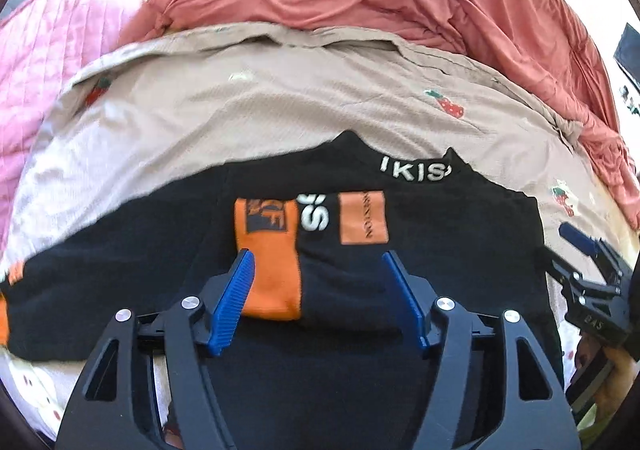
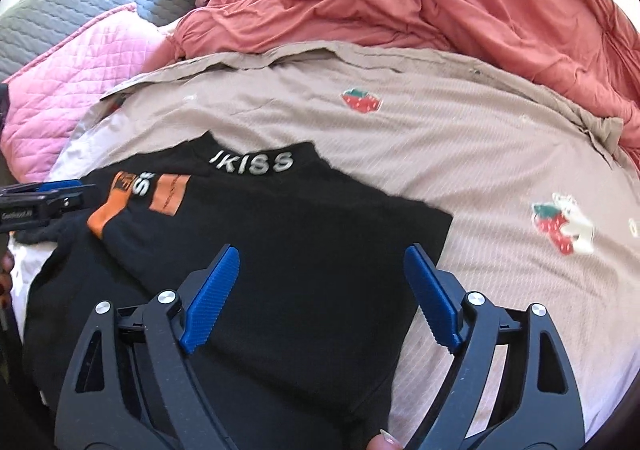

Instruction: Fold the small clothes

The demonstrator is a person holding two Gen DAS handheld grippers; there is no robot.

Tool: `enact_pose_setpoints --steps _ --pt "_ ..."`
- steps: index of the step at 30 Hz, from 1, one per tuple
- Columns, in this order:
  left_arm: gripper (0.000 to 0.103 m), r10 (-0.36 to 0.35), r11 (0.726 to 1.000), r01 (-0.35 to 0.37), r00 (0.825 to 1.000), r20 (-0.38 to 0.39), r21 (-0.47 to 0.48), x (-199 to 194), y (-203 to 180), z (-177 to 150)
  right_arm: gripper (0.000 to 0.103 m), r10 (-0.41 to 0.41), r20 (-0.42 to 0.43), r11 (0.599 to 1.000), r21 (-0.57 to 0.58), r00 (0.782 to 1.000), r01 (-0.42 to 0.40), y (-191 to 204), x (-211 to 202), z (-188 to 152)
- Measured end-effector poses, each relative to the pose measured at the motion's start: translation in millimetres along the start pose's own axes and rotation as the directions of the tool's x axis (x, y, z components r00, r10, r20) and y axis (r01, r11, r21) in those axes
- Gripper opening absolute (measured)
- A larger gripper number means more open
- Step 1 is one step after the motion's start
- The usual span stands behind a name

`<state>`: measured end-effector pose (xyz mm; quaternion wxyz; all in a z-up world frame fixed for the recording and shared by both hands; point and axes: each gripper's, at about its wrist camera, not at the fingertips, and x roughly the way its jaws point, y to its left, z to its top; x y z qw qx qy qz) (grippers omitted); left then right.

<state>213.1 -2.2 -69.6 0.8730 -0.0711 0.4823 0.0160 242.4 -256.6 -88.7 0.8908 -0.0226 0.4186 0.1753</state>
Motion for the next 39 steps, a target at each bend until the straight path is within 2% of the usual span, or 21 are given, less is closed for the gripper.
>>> enact_pose_setpoints --steps 3,10,13,20,23,26,29,33,36,39 --pt "0.073 -0.010 1.000 0.010 1.000 -0.004 0.016 6 -9 10 0.078 0.010 0.004 1.000 0.010 1.000 -0.010 -5 6 9" --pt "0.073 -0.016 0.998 0.018 0.999 -0.031 0.061 31 -31 20 0.080 0.039 -0.005 0.998 0.042 0.999 -0.039 -15 14 16" --pt "0.073 -0.015 0.997 0.020 0.998 -0.067 0.076 49 -37 17 0.080 0.050 -0.018 0.997 0.052 0.999 -0.049 -17 19 16" --pt "0.073 0.009 0.996 0.003 0.991 -0.130 0.092 82 -32 3 0.081 0.046 -0.067 0.999 -0.021 0.997 -0.048 -2 40 11" --pt "0.075 0.007 0.993 0.008 0.991 -0.130 0.115 88 -32 1 0.081 0.025 -0.135 0.999 -0.037 0.991 -0.030 2 57 1" --pt "0.075 -0.019 0.996 0.030 0.991 -0.129 0.078 90 -27 1 0.081 -0.008 -0.152 0.997 -0.075 0.988 -0.004 3 67 -9" --pt "0.075 -0.014 0.995 0.025 0.993 -0.120 0.093 90 -28 -1 0.082 -0.030 -0.151 0.995 -0.095 0.988 0.016 6 68 -10" --pt "0.075 -0.025 0.995 0.034 0.994 -0.108 0.089 85 -28 0 0.083 -0.020 -0.146 0.996 -0.086 0.989 0.008 5 65 -10" --pt "0.075 -0.033 0.995 0.039 0.997 -0.075 0.090 70 -29 0 0.088 -0.019 -0.139 0.997 -0.075 0.990 0.008 6 58 -6" --pt "0.075 -0.019 0.996 0.024 0.998 -0.060 0.084 59 -26 2 0.089 -0.011 -0.114 0.998 -0.064 0.993 0.004 10 50 -1"
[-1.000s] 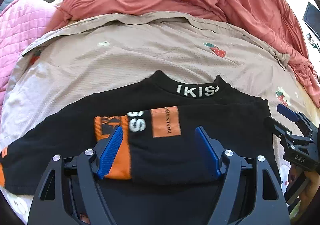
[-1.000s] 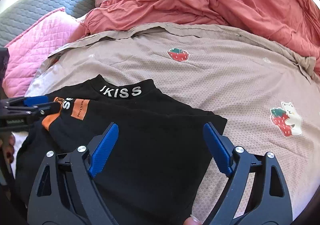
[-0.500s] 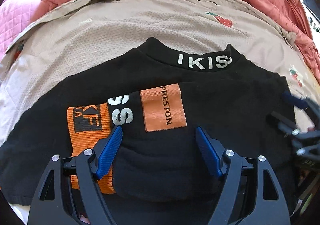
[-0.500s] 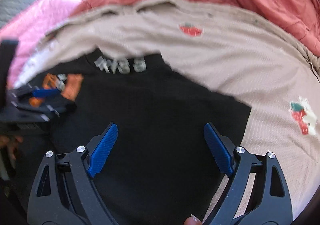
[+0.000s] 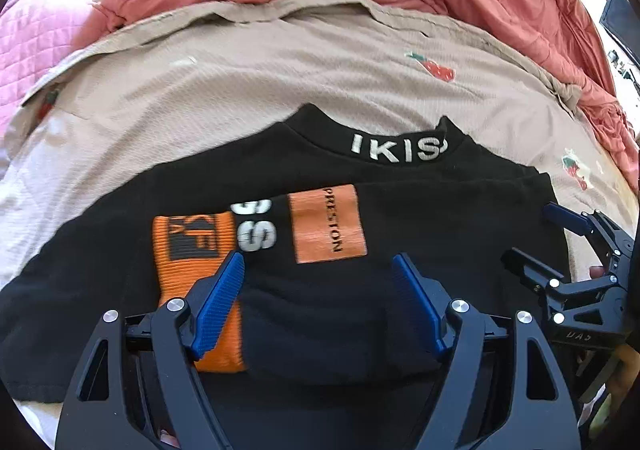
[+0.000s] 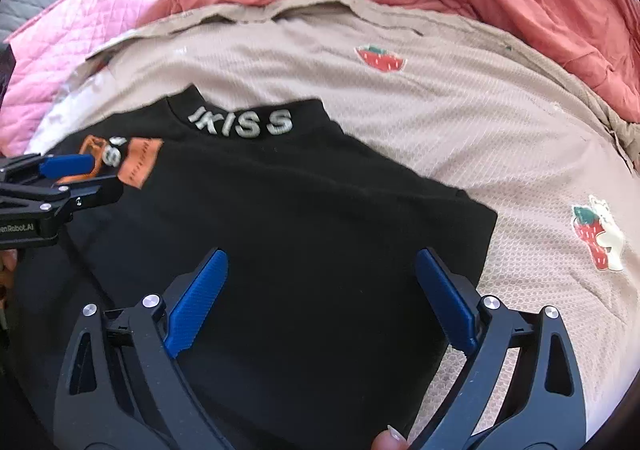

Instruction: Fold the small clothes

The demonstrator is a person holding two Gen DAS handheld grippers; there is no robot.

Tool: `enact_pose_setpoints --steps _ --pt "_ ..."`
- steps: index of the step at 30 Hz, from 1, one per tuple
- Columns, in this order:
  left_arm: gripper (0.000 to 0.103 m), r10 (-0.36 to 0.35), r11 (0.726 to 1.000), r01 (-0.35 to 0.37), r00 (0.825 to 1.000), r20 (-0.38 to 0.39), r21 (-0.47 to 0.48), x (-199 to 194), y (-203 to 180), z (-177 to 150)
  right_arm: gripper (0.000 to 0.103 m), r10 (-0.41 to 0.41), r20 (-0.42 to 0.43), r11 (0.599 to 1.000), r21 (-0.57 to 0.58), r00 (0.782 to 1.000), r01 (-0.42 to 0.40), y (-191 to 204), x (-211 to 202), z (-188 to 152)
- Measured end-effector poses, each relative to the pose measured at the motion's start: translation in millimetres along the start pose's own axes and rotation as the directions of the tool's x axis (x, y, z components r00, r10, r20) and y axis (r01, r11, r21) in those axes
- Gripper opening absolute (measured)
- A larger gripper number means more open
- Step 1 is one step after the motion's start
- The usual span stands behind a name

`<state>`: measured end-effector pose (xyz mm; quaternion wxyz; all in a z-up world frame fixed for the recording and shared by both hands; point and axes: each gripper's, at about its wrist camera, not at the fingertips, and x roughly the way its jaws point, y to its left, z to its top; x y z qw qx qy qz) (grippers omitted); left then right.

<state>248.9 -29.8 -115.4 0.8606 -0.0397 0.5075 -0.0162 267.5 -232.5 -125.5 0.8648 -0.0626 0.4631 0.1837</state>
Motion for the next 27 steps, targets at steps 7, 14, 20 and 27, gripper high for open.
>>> enact_pose_setpoints --steps 7,14,20,27 --pt "0.075 0.016 0.999 -0.016 1.000 -0.008 -0.038 -18 14 -12 0.090 0.041 0.018 0.999 -0.001 0.999 -0.041 14 -18 3" --pt "0.084 -0.006 0.999 0.004 0.999 -0.051 -0.035 -5 20 -33 0.090 0.063 -0.062 0.997 -0.041 0.996 -0.065 34 -3 -10" --pt "0.085 0.003 0.999 -0.004 0.999 -0.033 -0.032 -22 20 -31 0.090 0.061 -0.096 0.998 -0.024 0.994 -0.063 32 6 -13" --pt "0.096 0.046 0.997 -0.044 0.999 0.028 -0.058 -69 38 -31 0.094 0.127 0.027 0.992 -0.028 0.992 -0.126 43 -32 -1"
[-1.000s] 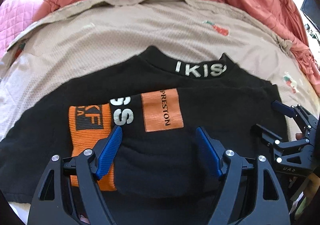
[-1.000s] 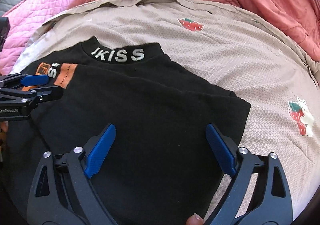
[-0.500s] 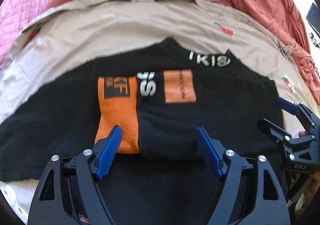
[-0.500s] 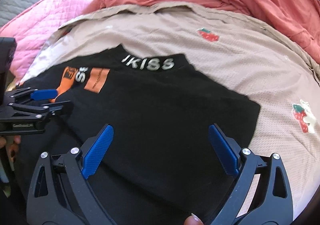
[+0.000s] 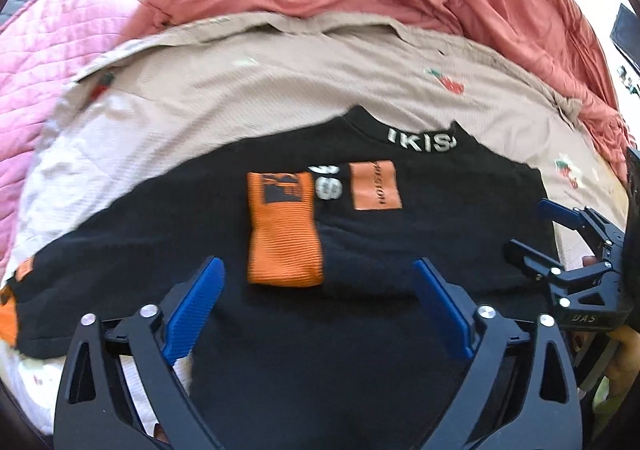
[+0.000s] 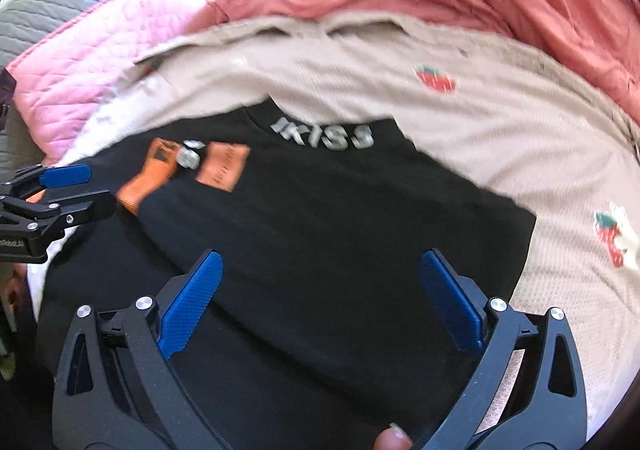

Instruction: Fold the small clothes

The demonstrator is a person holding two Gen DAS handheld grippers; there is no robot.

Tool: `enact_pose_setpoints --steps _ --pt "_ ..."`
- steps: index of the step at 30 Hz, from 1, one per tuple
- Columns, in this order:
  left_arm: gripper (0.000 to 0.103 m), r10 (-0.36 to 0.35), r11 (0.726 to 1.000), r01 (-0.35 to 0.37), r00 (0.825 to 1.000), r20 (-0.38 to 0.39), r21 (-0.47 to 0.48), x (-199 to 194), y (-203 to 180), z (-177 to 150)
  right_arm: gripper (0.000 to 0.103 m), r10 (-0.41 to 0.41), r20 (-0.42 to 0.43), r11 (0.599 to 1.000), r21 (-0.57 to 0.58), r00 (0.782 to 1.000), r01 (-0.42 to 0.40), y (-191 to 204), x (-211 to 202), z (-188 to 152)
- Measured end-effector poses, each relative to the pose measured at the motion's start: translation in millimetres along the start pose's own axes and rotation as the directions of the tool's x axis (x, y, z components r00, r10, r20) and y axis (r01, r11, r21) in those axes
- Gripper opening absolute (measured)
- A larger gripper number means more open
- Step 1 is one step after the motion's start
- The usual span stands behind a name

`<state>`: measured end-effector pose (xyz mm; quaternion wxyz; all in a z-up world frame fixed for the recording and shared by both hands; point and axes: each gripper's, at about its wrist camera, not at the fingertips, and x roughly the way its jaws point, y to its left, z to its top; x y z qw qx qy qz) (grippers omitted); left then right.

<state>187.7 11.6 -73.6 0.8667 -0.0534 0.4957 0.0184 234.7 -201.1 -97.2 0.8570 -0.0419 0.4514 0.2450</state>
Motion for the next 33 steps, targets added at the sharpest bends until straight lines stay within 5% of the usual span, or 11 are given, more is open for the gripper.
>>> enact_pose_setpoints --steps 19,24,33 --pt "0.099 0.152 0.977 -0.144 0.988 0.041 -0.156 -66 89 -24 0.094 0.013 0.166 0.984 -0.177 0.986 0.017 64 -54 -6" --pt "0.099 0.194 0.956 -0.179 0.980 0.044 -0.231 -75 124 -34 0.094 -0.012 0.162 0.982 -0.185 0.987 0.043 76 -54 -8" --pt "0.099 0.260 0.903 -0.230 0.965 0.035 -0.362 -93 191 -55 0.094 0.099 0.092 0.983 -0.166 0.991 -0.083 126 -53 -6"
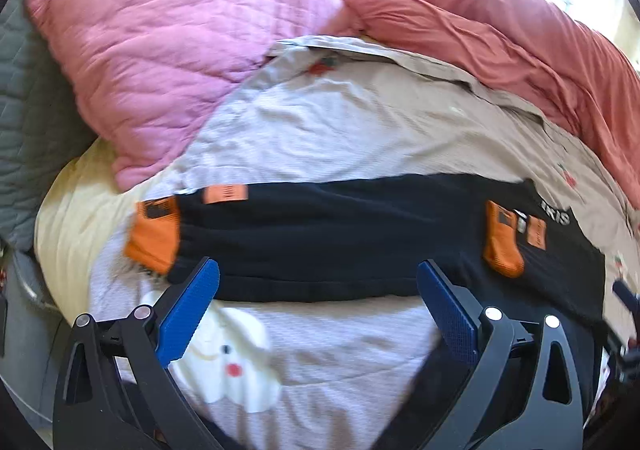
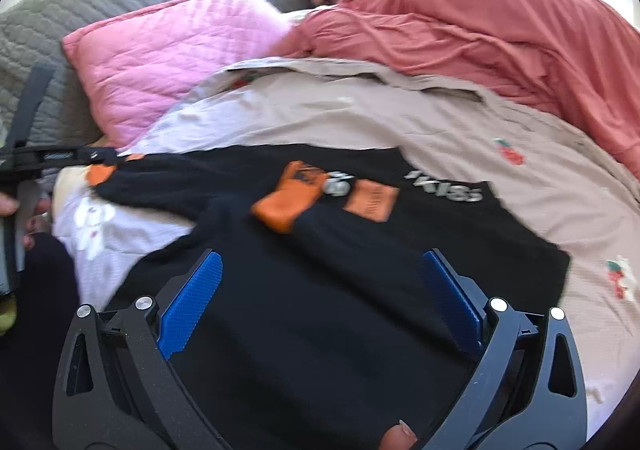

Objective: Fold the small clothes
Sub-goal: 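Move the left gripper to the other sleeve's orange cuff and grasp it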

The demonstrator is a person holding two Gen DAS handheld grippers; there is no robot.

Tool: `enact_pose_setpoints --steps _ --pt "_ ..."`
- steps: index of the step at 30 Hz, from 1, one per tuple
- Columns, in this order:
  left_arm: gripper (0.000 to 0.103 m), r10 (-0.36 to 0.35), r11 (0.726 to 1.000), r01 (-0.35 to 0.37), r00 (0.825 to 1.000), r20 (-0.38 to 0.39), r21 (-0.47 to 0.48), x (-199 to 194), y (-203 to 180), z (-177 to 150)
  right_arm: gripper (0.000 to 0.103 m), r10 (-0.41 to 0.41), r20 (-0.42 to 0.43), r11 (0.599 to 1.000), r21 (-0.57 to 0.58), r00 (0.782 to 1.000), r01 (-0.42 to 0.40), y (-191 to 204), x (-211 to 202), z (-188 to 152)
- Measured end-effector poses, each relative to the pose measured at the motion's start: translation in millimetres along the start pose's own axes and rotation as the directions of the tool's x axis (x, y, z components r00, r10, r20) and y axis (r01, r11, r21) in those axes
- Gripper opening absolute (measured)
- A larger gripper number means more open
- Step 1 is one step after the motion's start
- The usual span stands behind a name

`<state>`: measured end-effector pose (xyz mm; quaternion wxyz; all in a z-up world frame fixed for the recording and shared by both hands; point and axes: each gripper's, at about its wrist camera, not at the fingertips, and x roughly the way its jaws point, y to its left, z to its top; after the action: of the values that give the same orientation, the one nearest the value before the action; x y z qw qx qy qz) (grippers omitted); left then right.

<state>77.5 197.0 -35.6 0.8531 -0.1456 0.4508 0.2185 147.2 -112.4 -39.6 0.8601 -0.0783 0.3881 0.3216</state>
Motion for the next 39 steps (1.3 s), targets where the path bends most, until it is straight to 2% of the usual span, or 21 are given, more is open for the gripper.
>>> enact_pose_setpoints --steps 5,13,19,27,28,29,30,33,36,38,39 --pt "0.099 0.056 0.996 -0.055 0.998 0.005 -0.065 2 36 4 0.094 0.026 -0.025 0.995 -0.093 0.999 -0.029 48 3 2" --pt "0.099 0.091 0.974 -0.091 0.996 -0.009 -0.209 15 92 4 0.094 0.064 -0.058 0.988 -0.137 0.996 -0.071 92 4 4" --pt "0.098 0.075 0.950 -0.076 0.997 -0.013 -0.303 27 122 1 0.094 0.053 -0.071 0.986 -0.154 0.996 -0.064 106 5 3" --pt "0.097 0.066 0.916 -0.054 0.998 0.016 -0.398 43 150 -2 0.094 0.036 -0.095 0.990 -0.134 0.995 -0.049 105 11 -2" --pt "0.092 0.065 0.915 -0.052 0.998 0.020 -0.401 45 151 -2 0.094 0.033 -0.100 0.990 -0.132 0.994 -0.046 103 12 -3" --pt "0.080 0.064 0.913 -0.048 0.998 0.024 -0.406 48 152 -2 0.094 0.026 -0.105 0.991 -0.128 0.994 -0.040 100 13 -5" --pt "0.074 0.060 0.911 -0.045 0.998 0.024 -0.410 50 153 -2 0.094 0.021 -0.108 0.992 -0.124 0.994 -0.035 98 14 -7" --pt "0.063 0.033 0.907 -0.014 0.999 0.037 -0.421 57 153 -2 0.094 -0.003 -0.123 0.994 -0.112 0.992 -0.011 90 17 -13" --pt "0.040 0.029 0.914 -0.006 0.998 0.049 -0.406 62 150 -1 0.094 -0.018 -0.139 0.997 -0.083 0.990 0.006 79 20 -19" --pt "0.012 0.027 0.912 -0.002 0.998 0.055 -0.411 64 151 -1 0.094 -0.026 -0.144 0.998 -0.068 0.989 0.016 72 21 -22" --pt "0.012 0.020 0.909 0.008 0.998 0.063 -0.417 63 152 -1 0.094 -0.030 -0.147 0.998 -0.059 0.989 0.022 68 21 -24"
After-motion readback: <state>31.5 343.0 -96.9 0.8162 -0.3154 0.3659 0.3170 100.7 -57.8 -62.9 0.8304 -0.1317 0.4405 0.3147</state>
